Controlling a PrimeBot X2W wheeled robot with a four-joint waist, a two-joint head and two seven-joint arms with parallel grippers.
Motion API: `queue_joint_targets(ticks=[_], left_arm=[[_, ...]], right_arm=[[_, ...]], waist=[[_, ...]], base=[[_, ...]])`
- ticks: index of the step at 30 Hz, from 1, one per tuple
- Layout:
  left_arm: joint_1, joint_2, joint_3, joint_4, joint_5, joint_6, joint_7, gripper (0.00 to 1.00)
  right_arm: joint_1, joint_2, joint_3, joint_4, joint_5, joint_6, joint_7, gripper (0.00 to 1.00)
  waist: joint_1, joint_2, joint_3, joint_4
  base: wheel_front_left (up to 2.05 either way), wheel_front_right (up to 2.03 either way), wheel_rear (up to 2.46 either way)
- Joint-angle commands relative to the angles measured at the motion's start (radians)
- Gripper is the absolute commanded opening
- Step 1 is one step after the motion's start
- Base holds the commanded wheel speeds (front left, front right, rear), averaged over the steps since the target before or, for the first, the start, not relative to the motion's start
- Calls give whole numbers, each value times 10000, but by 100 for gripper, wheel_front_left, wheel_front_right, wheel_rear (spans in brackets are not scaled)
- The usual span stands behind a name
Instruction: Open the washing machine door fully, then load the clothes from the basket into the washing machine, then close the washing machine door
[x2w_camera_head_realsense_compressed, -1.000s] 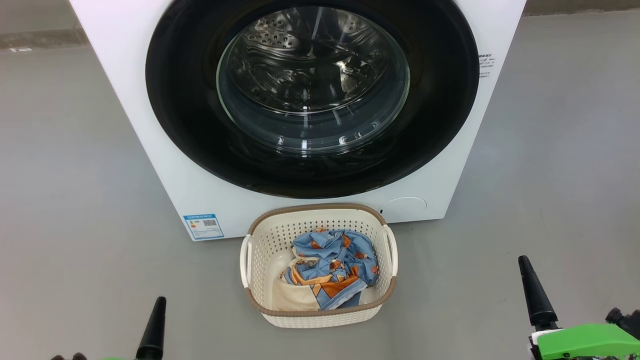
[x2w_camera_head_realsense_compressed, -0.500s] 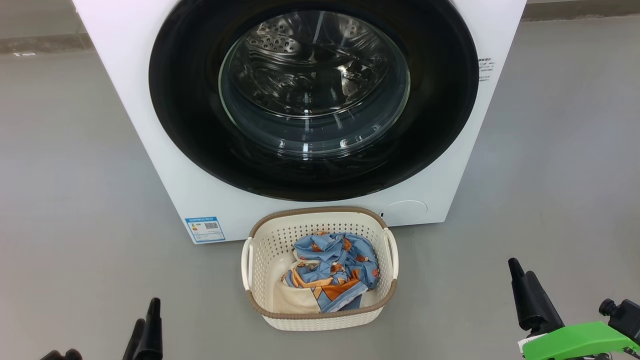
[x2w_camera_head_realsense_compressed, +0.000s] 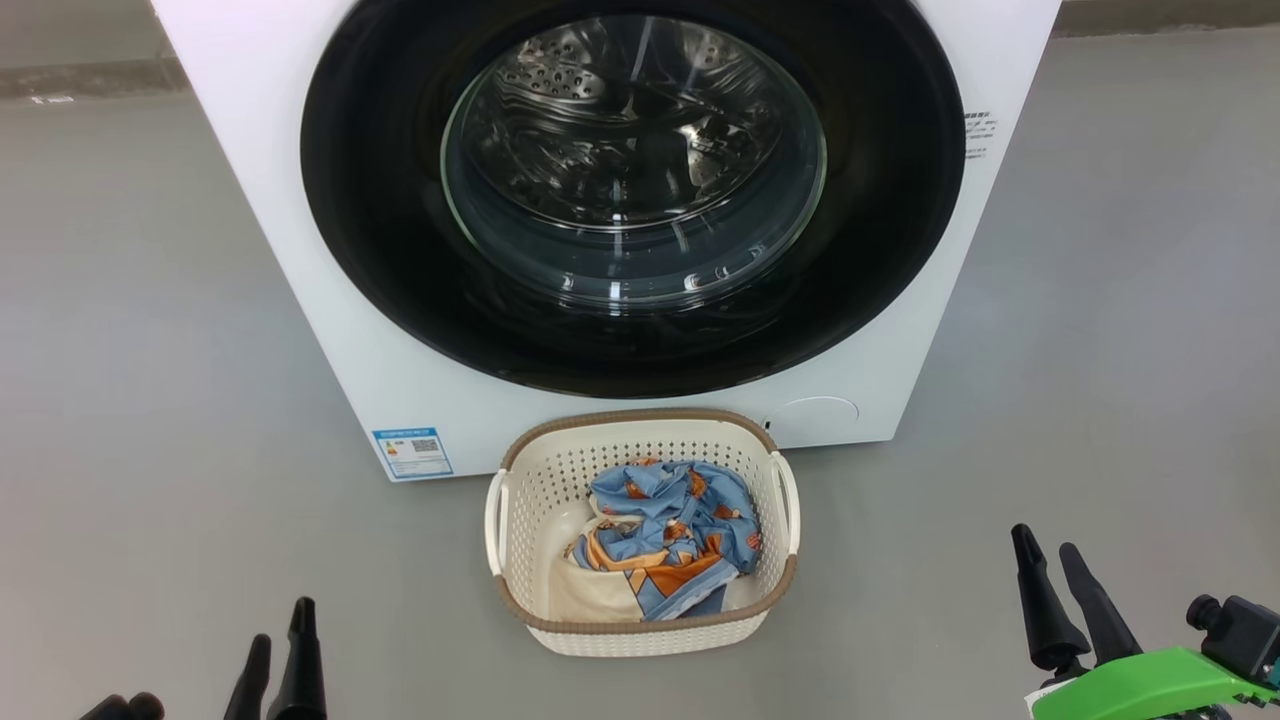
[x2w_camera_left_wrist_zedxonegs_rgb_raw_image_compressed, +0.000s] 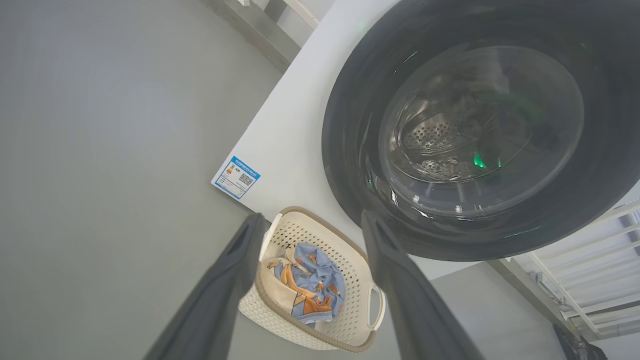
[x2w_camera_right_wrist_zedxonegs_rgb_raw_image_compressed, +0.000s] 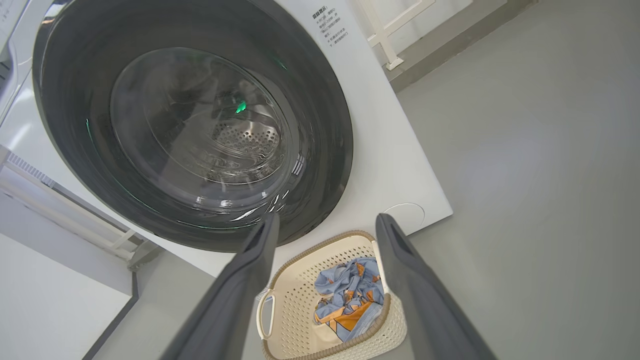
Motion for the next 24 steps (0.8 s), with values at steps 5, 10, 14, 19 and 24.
queue_joint_targets(ticks=[5, 10, 14, 19, 24], left_arm=[[-136, 191, 258, -393, 850, -57, -273, 100], [-136, 204, 245, -457, 1415, -55, -421, 100], [-128, 215, 223, -520, 1872, -58, -539, 100], [-104, 228, 214, -604, 2457, -62, -686, 100], [-55, 241, 197, -691, 3074, -61, -834, 100]], right_arm=[[-63, -131, 92, -311, -947, 9, -293, 100], [-41, -116, 131, -396, -1583, 10, -440, 100], [-25, -140, 170, -467, -2094, 10, -557, 100], [-4, -177, 213, -571, -2751, 11, -703, 100], [20, -202, 197, -664, -3381, 12, -850, 100]], waist=[[-1, 0, 49, -2], [-1, 0, 86, 0], [-1, 0, 95, 13], [-1, 0, 101, 30], [-1, 0, 90, 46]], base=[[0, 0, 0], [0, 0, 0], [0, 0, 0], [0, 0, 0], [0, 0, 0]])
